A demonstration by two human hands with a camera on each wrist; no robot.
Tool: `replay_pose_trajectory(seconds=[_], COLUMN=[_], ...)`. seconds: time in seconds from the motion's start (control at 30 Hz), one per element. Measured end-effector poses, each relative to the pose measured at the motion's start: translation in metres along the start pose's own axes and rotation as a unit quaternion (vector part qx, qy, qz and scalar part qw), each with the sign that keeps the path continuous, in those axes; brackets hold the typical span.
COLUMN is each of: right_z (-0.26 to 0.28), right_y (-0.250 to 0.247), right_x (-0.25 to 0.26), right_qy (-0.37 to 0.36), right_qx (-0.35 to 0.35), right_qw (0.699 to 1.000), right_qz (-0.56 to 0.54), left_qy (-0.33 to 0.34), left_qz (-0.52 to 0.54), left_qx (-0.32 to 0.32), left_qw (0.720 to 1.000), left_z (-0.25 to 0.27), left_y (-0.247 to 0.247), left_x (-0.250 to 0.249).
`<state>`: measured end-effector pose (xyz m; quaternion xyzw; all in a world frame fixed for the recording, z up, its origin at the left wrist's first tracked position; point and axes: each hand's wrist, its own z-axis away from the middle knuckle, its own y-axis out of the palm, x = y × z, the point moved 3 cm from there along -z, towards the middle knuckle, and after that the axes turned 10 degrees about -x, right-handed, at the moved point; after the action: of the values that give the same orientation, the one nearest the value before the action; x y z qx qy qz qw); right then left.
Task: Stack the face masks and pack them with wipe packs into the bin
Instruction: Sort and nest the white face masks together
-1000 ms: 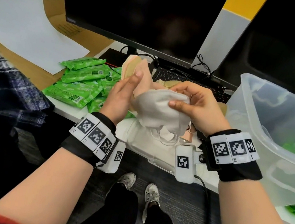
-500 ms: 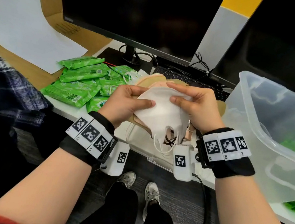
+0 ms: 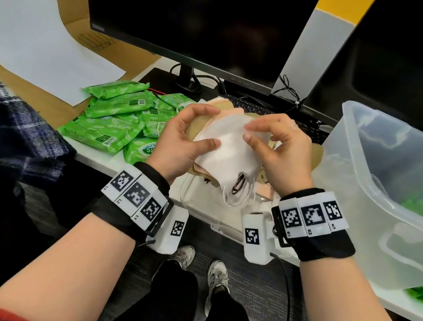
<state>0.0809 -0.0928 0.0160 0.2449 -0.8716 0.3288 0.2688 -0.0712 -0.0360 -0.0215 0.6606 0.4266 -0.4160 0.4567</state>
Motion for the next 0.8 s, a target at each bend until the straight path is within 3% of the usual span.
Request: replay_pose_trajectory(seconds=[0.13,0.3,0.5,0.8], right_z=[-0.0015,-0.0013,0.0008,-0.0005], right_y=[0.0065,0.0032,0.0074,0.0083], right_x=[-0.004,-0.0021,0.001,0.0005], right_qy=[0.035,0.039,0.032,0.048], right_qx=[0.062,-0.027,0.032,-0.025], right_qw=[0.996,0.998,0.999,0.999], right_qz=[0.063,0.032,0.012,0.004], left_qy=[-0.002,-0.004,-0.011,0.01], left_qz=[-0.005,-0.013,-0.02,0.007], left_qx=[0.014,0.007,-0.003,0.018], left_qw=[1.0,1.0,1.0,1.0], left_z=[0.0016,0.0005,-0.0021,0.0001], left_y=[0.0009,-0.0019,-0.0033,-0.0048], left_x=[-0.0023,-0.0002,0.0048,-0.0006])
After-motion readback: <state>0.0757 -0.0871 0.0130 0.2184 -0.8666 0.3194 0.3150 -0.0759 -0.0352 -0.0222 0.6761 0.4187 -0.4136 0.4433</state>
